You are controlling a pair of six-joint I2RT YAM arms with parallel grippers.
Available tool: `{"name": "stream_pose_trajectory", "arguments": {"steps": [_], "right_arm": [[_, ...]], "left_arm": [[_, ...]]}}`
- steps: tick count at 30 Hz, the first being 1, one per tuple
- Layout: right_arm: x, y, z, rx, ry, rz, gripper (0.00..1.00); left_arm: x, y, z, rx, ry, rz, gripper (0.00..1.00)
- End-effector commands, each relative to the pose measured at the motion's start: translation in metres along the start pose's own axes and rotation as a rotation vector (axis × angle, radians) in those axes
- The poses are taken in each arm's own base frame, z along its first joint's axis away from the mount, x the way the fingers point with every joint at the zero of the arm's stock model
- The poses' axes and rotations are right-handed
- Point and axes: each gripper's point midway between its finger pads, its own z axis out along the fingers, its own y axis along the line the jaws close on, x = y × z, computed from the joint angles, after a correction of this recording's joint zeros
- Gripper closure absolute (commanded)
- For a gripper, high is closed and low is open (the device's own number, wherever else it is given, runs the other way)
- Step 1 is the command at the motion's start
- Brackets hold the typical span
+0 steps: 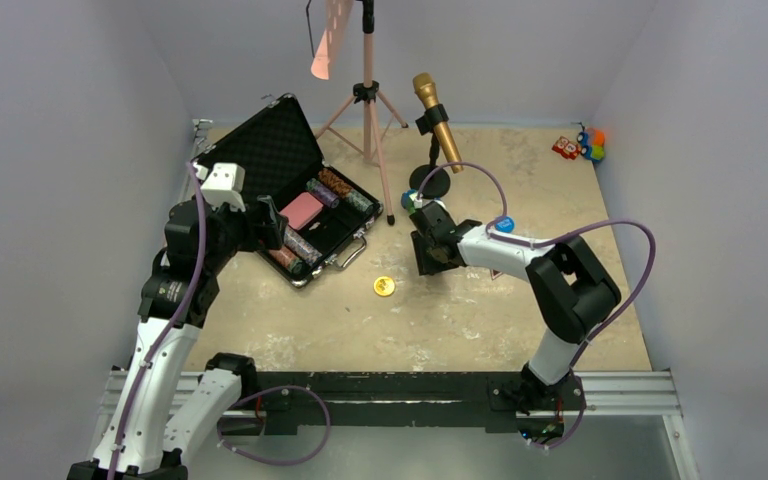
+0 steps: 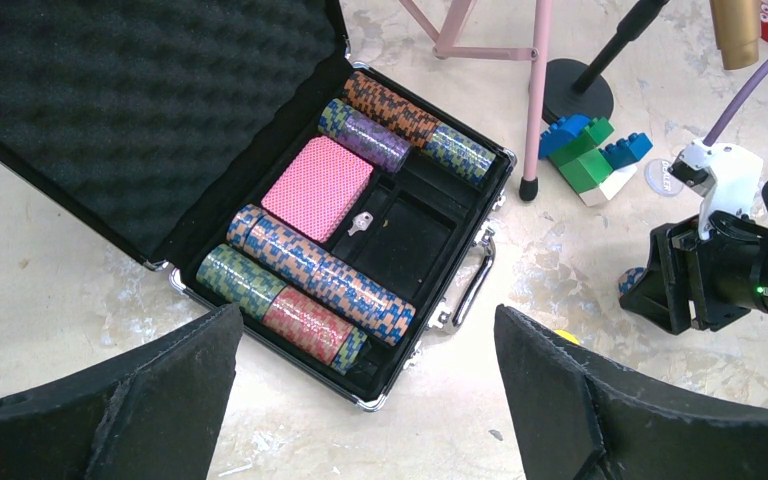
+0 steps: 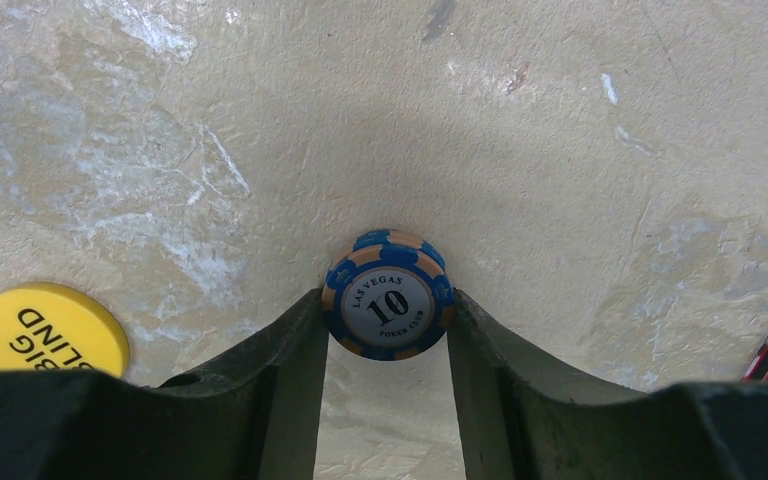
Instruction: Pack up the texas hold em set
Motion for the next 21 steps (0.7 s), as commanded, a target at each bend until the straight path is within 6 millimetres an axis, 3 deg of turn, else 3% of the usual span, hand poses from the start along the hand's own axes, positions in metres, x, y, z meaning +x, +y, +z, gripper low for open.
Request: {"name": "stream_pose_trajectory", "arguments": {"steps": [1,5,10,21], "right_arm": [[0.01,0.002,0.012,-0.024,0.03,0.023,0.63],[0.003,0.003,0.007,-0.035,0.01,0.016,0.85],[-0.007,0.006,0.003,-0.049,-0.017,-0.01,0.99],[-0.029,0.005,-0.027,-0.081,-0.11,-0.082,1.0]], "left_arm": [[-0.005,-0.004,0.002,0.02,-0.03,-0.007,0.01],[-0.003,-0.007,0.004,0.037,-0.021,-0.01,0.01],[0.0,-0.005,0.012,0.025,0.0,-0.026,0.01],[0.017,-0.018,0.027,0.084,0.082,-0.094,0.04]]}}
